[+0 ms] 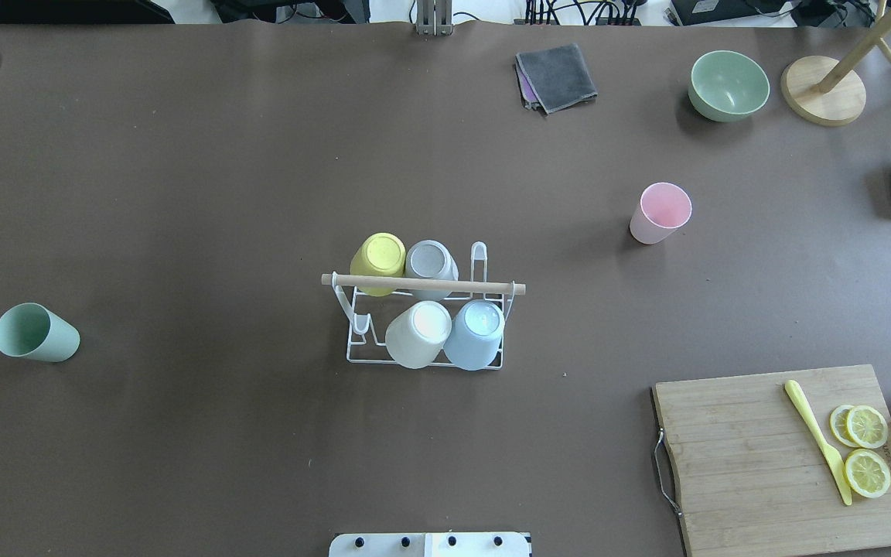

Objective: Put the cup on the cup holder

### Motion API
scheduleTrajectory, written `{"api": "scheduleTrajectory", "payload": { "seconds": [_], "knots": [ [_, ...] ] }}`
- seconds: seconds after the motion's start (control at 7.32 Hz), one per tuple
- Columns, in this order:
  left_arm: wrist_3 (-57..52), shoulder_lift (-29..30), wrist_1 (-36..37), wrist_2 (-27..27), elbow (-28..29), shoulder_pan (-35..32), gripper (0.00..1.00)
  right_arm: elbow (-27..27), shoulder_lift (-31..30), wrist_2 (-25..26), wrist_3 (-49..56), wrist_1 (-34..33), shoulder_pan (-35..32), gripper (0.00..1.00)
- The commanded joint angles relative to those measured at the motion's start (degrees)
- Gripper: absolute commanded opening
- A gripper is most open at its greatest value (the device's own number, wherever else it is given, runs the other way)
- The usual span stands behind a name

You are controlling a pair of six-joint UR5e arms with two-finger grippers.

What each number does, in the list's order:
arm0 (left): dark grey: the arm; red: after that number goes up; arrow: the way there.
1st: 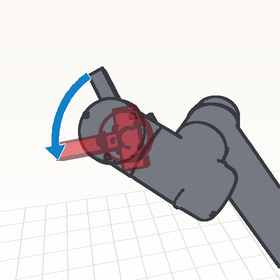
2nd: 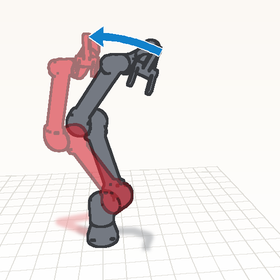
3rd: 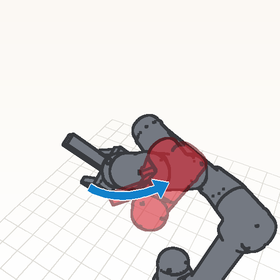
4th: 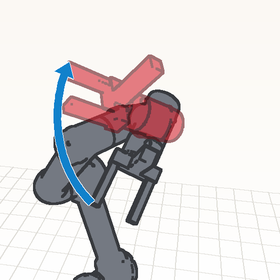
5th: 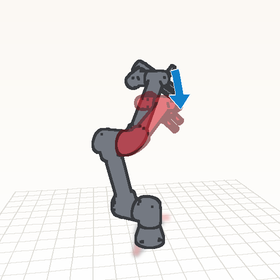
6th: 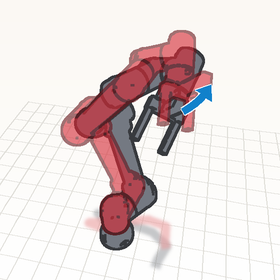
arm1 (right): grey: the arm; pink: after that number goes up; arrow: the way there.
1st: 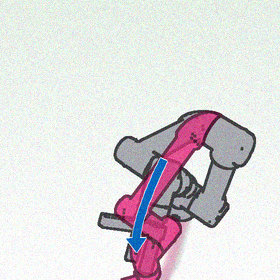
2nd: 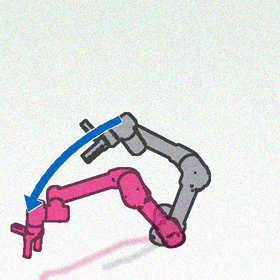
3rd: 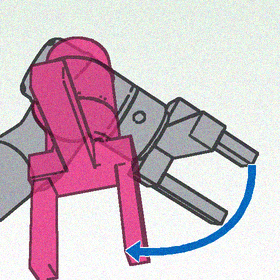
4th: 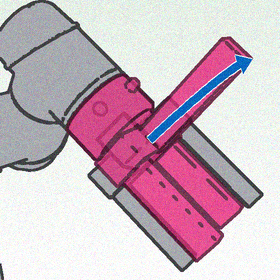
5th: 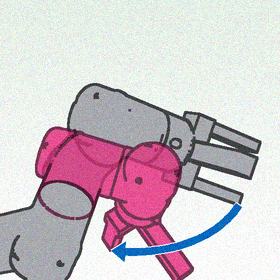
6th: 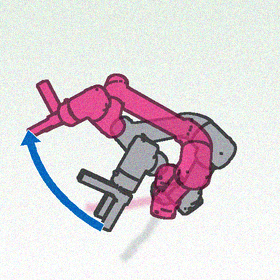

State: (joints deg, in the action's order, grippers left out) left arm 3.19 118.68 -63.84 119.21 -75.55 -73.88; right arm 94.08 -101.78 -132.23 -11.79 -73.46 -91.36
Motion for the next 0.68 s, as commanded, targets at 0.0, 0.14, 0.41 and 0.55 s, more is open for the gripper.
{"api": "scheduleTrajectory", "payload": {
  "seconds": [0.0, 0.14, 0.41, 0.55],
  "knots": [
    [-1.7, 2.2, 4.4, -0.7, 1.6, 5.1, 0.98, 2.2, 0.0, 0.1, 0.1, 0.1, 0.3, 1.00],
    [-1.8, 2.3, 5.5, -1.4, 1.6, 7.7, 0.98, 3.9, 0.6, -0.3, -0.2, -0.2, 2.1, 1.00],
    [-1.9, 5.8, 14.5, -1.4, 1.5, 8.9, 0.98, 4.7, 8.7, 1.6, -4.4, -4.1, 9.5, 1.00],
    [-4.1, 6.1, 14.5, -1.7, 1.6, 9.8, 0.98, 4.8, 16.9, 2.5, -7.0, -11.9, 12.7, 1.00]
  ]
}}
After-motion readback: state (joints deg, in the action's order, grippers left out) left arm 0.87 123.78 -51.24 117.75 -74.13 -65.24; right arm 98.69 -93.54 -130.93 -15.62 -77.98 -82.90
